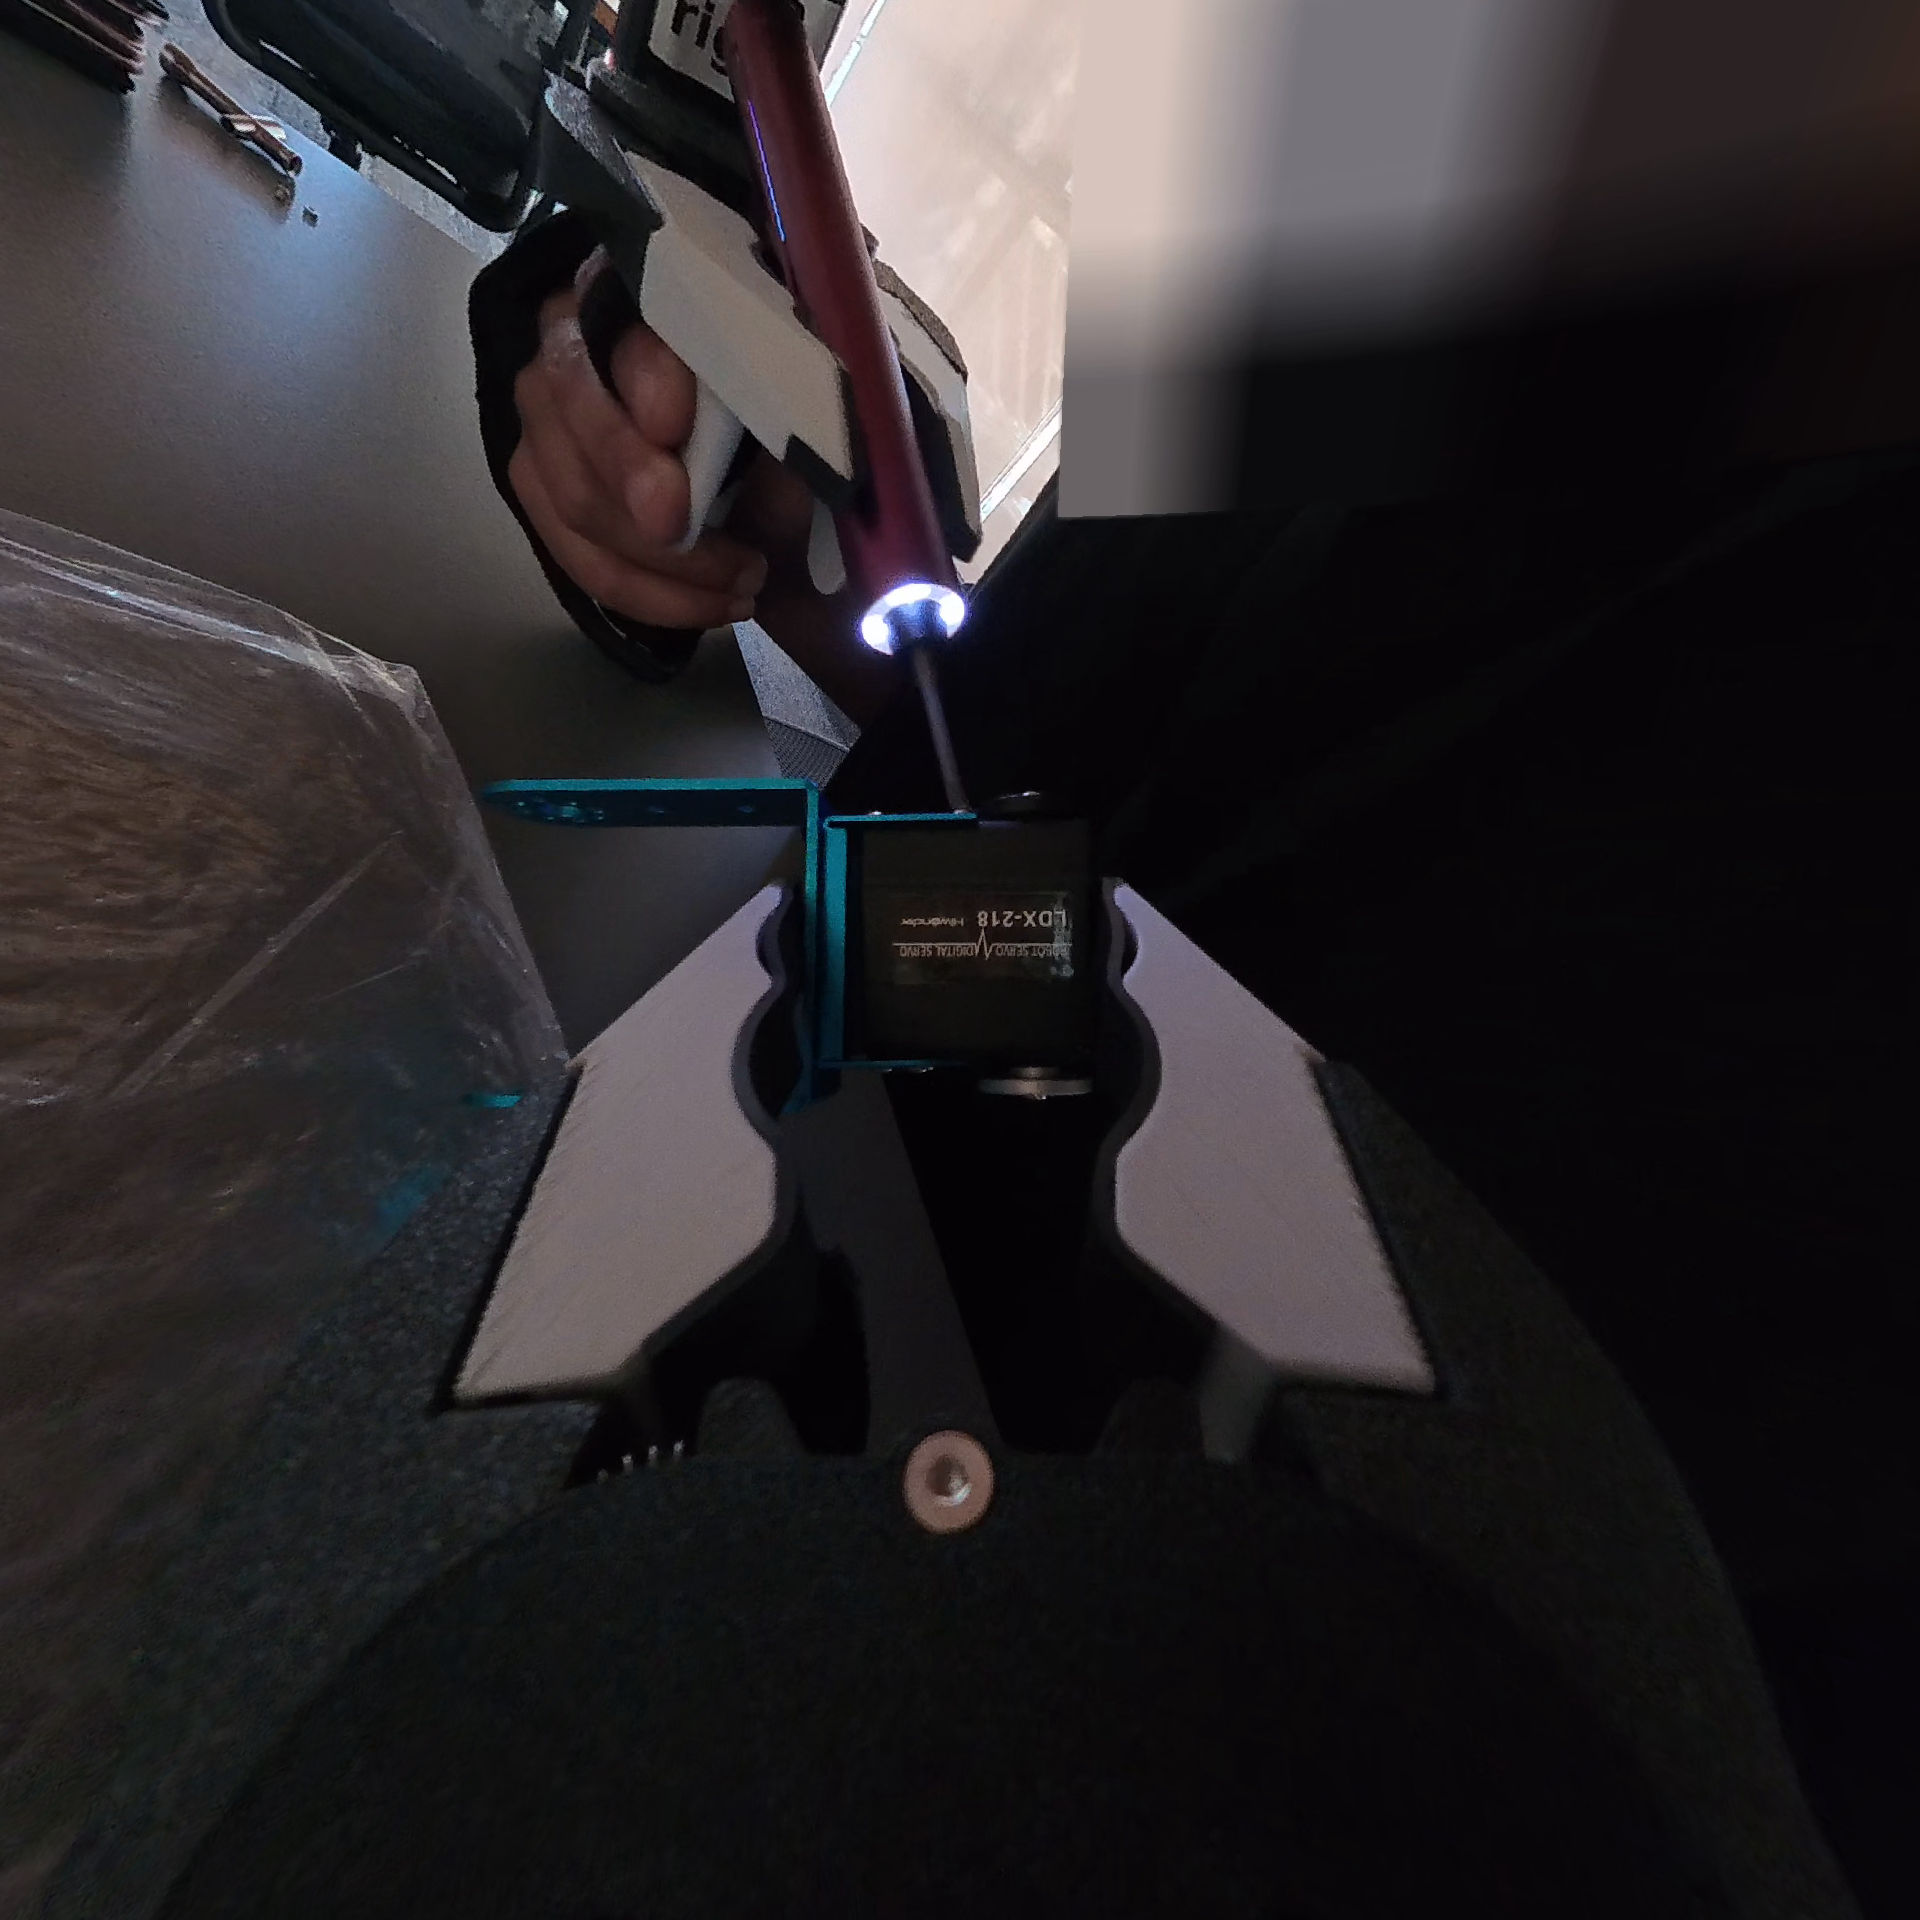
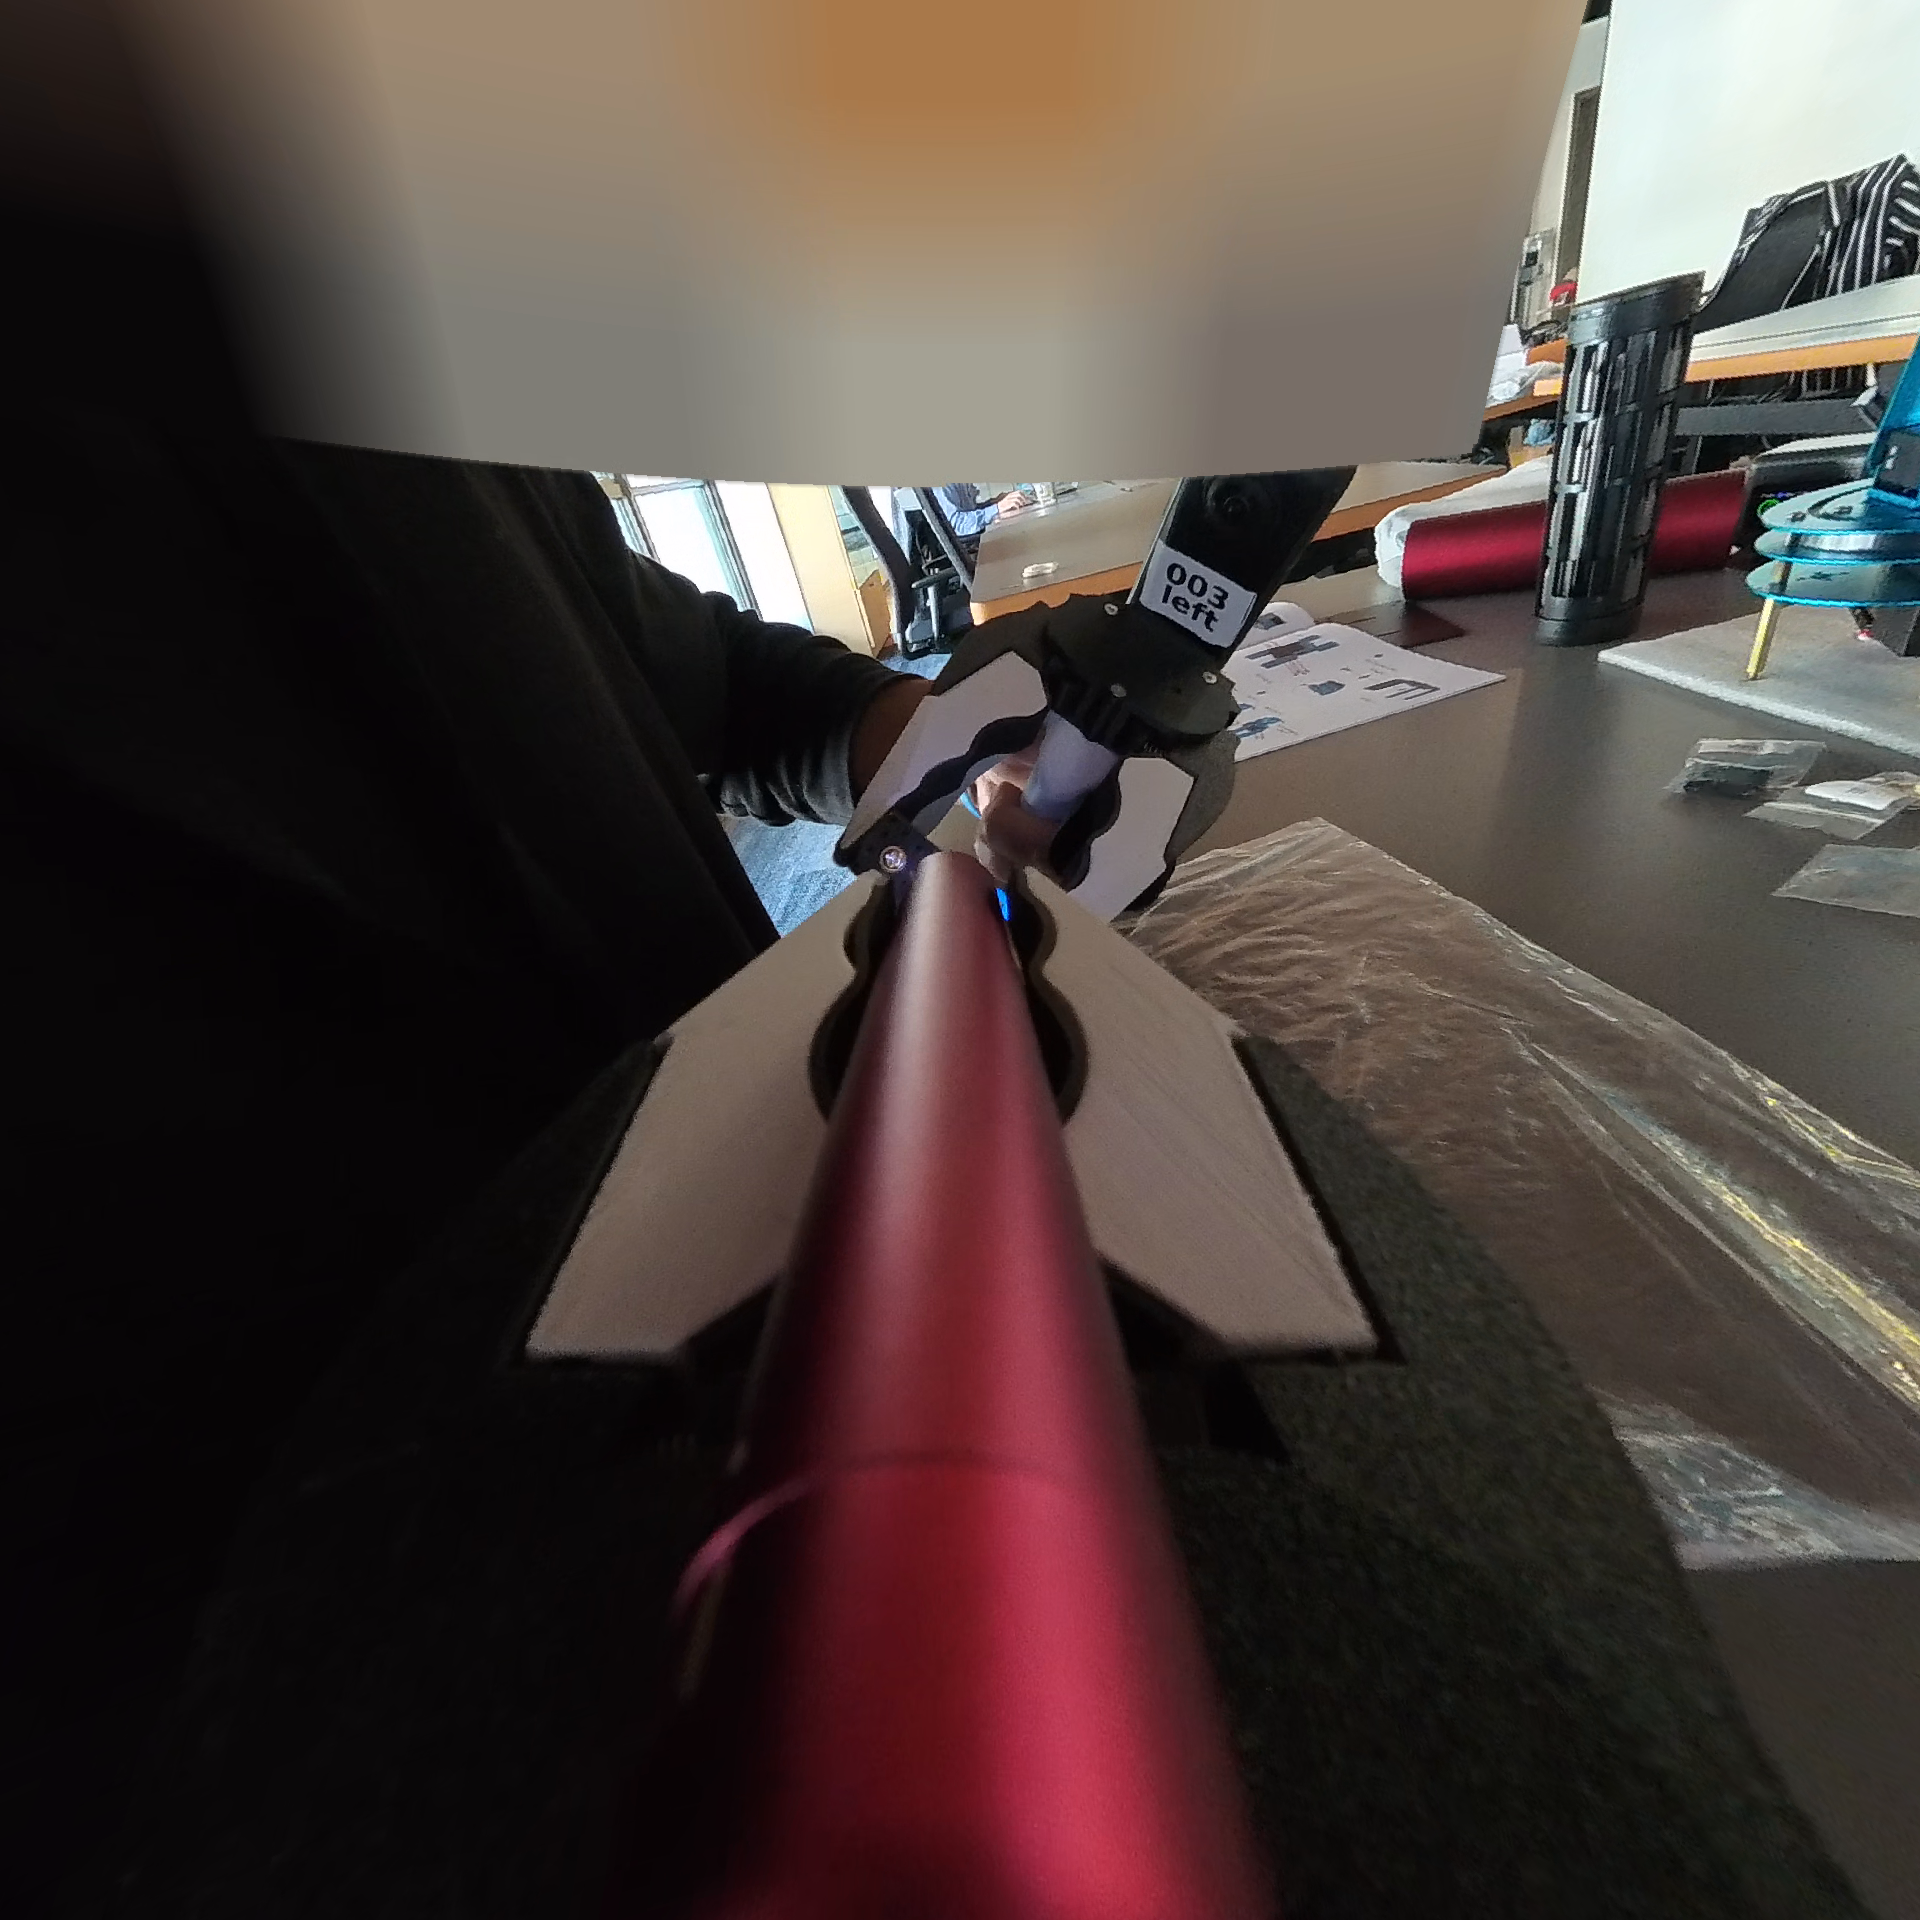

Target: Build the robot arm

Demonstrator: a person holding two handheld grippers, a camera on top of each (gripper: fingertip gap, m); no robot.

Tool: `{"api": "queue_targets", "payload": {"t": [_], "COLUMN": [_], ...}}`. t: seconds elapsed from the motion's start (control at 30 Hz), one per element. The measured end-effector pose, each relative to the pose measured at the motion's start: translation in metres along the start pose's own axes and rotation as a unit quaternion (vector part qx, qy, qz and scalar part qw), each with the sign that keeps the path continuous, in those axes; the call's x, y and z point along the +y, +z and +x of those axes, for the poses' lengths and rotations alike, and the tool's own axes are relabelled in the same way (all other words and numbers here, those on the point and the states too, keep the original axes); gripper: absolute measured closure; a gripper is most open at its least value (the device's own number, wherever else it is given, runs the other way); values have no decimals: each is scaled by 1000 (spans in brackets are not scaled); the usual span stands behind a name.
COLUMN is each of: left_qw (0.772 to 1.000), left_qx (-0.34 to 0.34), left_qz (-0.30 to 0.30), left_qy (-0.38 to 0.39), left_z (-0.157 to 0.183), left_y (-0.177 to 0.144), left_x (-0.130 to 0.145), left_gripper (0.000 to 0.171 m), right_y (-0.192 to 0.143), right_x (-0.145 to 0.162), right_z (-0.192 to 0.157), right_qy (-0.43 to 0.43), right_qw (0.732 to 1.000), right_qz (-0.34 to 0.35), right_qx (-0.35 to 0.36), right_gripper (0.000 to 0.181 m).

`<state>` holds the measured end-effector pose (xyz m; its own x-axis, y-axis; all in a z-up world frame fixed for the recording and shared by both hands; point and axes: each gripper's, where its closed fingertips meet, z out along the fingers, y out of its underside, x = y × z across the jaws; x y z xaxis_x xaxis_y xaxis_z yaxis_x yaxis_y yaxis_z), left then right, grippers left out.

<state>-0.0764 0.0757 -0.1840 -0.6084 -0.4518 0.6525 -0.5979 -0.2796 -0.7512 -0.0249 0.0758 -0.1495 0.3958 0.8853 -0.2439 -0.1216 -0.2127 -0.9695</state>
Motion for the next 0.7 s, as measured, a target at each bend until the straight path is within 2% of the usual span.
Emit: {"api": "queue_targets", "payload": {"t": [0.27, 0.4, 0.5, 0.6, 0.7], "left_qw": [1000, 998, 998, 999, 998], "left_qx": [-1, 32, 14, 7, 10], "left_qz": [-19, -18, -32, -35, -40], "left_qy": [-14, -51, -50, -41, -45], "left_z": [-2, 2, -4, -3, -2], "left_y": [2, 4, 5, 4, 5], "left_x": [7, 8, 9, 6, 5], "left_gripper": [119, 120, 120, 120, 121], "right_y": [1, 1, -1, -2, -2], "right_x": [7, 7, 10, 9, 9], "right_z": [-4, -6, -2, -2, -4], "right_qy": [-36, -41, -27, -6, -30], "right_qw": [999, 999, 999, 1000, 999], "right_qz": [-31, -28, -41, -23, -23], "right_qx": [1, -15, -10, -10, -6], "right_gripper": [160, 160, 158, 160, 160]}}
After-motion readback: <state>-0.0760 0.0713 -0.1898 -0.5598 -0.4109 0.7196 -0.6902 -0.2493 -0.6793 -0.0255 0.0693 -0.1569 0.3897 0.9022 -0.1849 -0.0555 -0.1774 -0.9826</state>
